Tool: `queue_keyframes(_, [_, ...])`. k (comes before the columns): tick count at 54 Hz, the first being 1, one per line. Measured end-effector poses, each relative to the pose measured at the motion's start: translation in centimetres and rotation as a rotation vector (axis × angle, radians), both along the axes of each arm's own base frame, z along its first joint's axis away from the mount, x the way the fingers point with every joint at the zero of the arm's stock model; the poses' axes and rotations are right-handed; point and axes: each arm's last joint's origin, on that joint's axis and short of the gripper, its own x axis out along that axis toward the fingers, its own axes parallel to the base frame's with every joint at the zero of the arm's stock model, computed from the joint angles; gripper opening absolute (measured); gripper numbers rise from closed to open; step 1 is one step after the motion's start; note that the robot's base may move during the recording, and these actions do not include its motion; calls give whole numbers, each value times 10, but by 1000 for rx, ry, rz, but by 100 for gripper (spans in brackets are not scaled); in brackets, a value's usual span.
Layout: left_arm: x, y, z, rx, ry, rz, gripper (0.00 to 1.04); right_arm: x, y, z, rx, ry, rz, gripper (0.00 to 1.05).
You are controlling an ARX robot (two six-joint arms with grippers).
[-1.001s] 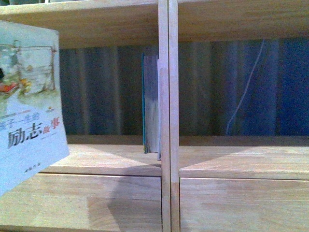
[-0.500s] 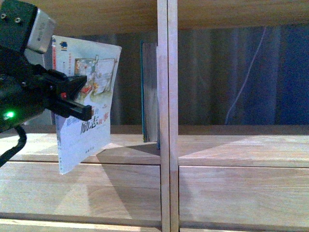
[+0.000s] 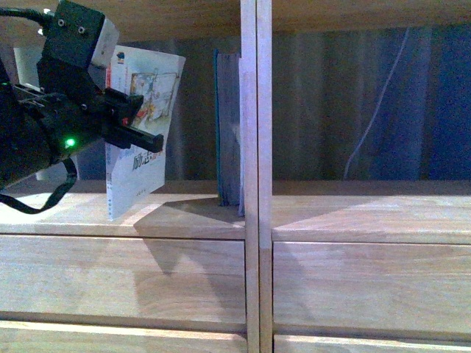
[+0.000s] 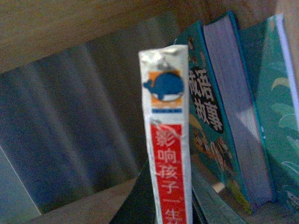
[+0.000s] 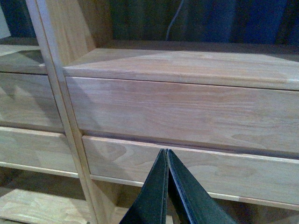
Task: Organize books on shelf
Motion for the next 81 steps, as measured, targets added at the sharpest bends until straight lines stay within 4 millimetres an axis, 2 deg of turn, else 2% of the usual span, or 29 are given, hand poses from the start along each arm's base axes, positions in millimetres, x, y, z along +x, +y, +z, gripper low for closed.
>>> queue_keyframes(11, [35, -15, -12, -3, 10, 34, 7, -4, 0, 0, 0, -4, 0, 3])
queue_keyframes(28, [57, -45, -18, -22, -8, 37, 7, -17, 0, -3, -1, 0, 0, 3])
queue_keyframes(36, [63, -48, -17, -30, -7, 53, 7, -17, 0, -3, -1, 1, 0, 3])
queue_keyframes(42, [67, -50, -17, -34, -4, 64, 7, -17, 0, -3, -2, 1, 0, 22])
queue_keyframes(55, [85, -52, -15, -41, -2, 91, 7, -17, 0, -3, -2, 1, 0, 75])
queue_keyframes(63, [94, -52, -16, -42, -1, 98, 7, -17, 0, -3, -2, 1, 0, 96])
queue_keyframes(66, [95, -52, -16, -42, -1, 100, 7, -17, 0, -3, -2, 1, 0, 99])
queue_keyframes(73, [98, -53, -19, -43, 4, 103, 27, -17, 0, -3, -2, 1, 0, 98])
queue_keyframes(76, [98, -55, -21, -42, 9, 98, 39, -17, 0, -3, -2, 1, 0, 98])
queue_keyframes(81, [98, -57, -22, -40, 9, 90, 52, -17, 0, -3, -2, 1, 0, 98])
